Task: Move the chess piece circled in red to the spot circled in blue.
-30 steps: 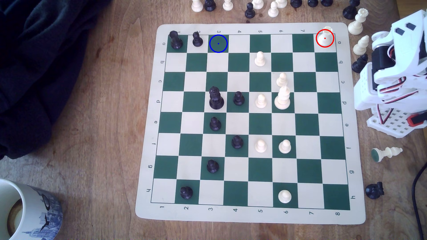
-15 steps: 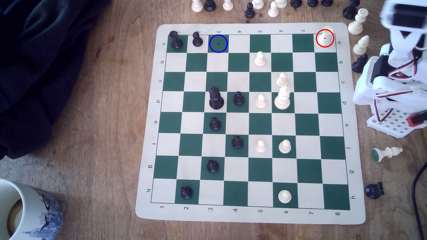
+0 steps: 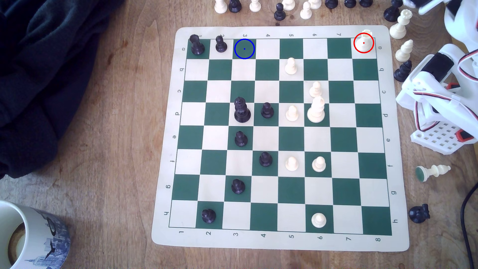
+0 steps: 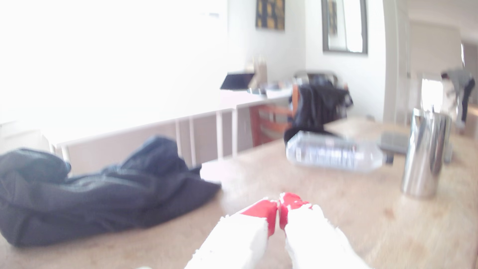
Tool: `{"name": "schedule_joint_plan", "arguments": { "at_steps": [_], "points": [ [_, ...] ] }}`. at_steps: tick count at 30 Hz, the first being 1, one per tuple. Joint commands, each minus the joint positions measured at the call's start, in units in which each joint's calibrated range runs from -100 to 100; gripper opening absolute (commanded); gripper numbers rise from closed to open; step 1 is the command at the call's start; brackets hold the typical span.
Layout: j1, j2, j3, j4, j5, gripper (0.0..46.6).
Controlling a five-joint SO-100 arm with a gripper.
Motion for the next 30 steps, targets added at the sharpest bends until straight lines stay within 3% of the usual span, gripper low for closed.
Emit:
{"name": "schedule_joint_plan", "arguments": {
  "at_steps": [1,4,8,10,13,18,26,30],
  "points": [
    [4.60,2.48,-3.47,13.60,-2.83,0.3],
    [7.81,11.64,-9.18,21.63,-5.52,0.3],
    [7.65,25.82,-22.51,32.85,-8.64,0.4],
    [8.35,28.45,-23.77,32.93,-10.35,0.5],
    [8.43,34.90,-25.04,34.98,-11.38,4.5],
    [9.06,42.54,-25.59,37.19,-11.09,11.7],
    [11.33,52.98,-25.77,38.66,-6.89,12.8],
    [11.33,56.21,-25.86,39.40,-6.01,13.0]
  ]
}}
